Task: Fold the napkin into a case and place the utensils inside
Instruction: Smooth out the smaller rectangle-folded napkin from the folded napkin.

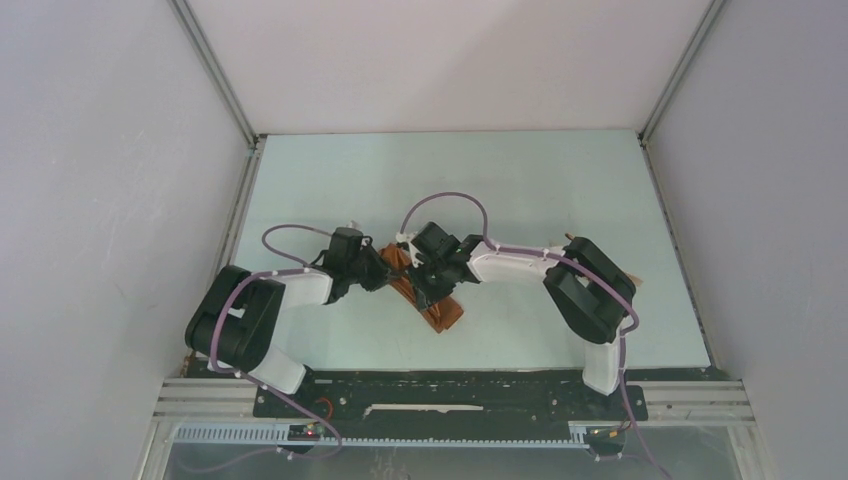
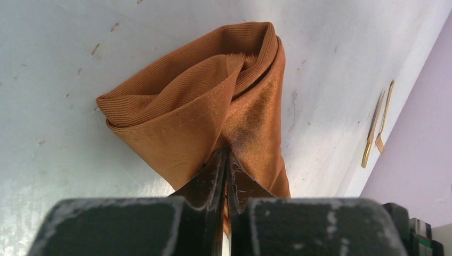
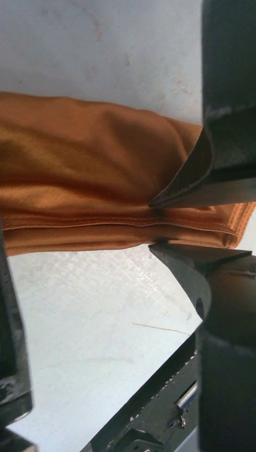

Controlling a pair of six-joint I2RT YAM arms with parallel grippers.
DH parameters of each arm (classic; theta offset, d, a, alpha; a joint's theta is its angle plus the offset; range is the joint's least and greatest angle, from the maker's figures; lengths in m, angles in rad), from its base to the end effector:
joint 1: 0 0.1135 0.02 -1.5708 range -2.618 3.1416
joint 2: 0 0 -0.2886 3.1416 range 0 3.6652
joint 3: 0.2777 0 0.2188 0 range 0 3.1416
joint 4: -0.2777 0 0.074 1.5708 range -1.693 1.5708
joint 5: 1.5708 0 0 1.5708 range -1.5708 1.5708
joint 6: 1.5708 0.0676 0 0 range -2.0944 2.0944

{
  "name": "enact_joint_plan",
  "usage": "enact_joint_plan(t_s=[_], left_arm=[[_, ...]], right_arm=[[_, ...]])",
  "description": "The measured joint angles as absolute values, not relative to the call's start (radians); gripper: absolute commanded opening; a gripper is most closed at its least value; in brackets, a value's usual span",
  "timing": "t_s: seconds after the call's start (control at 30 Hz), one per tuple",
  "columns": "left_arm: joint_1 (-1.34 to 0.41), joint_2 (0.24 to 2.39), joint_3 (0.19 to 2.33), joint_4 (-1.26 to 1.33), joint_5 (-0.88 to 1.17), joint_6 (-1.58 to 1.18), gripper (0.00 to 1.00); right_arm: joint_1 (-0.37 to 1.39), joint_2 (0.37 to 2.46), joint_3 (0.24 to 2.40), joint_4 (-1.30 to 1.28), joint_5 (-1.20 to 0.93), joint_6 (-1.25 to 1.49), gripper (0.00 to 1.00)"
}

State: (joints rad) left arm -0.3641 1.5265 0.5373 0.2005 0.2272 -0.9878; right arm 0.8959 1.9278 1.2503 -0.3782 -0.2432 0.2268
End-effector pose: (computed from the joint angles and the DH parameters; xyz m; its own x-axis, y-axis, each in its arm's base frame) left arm 0.2483 -0.1109 0.1597 -0.7785 -0.5738 -0.2546 -0.2807 0.6810 -0.6763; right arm 0.2317 0.3156 0.1772 -0.7169 -0.5465 -0.4329 -0.6883 0.6534 0.3150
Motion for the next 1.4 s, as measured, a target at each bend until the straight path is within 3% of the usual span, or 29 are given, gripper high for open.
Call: enact_joint_plan(t_s=[0.13,0.4,0.73,1.07,1.4], left_arm=[[-0.364,1.528,0.53,0.219,0.225,-0.977,0.06],[-0.363,1.538,0.509,0.278,0.234,-0.975,0.06],[-0.361,1.538,0.506,0.285,0.237,-0.947,0.06],[-0.359,1.51,0.554,0.16,0.24,-0.853,0.2],[-0.356,1.358,0.674,-0.049,0.238,-0.785,0.31]], right_arm=[[0.881,1.869,1.23,-0.425,-0.248,0.237,0.56],[0.817,1.801,1.213,-0.329,-0.439,0.347,0.54],[0.665,1.884,0.926,0.087,-0.712,0.569,0.51],[0.658,1.841,0.926,0.117,-0.708,0.603,0.53],[0.649,2.009,1.162,0.209,-0.717,0.678,0.26]])
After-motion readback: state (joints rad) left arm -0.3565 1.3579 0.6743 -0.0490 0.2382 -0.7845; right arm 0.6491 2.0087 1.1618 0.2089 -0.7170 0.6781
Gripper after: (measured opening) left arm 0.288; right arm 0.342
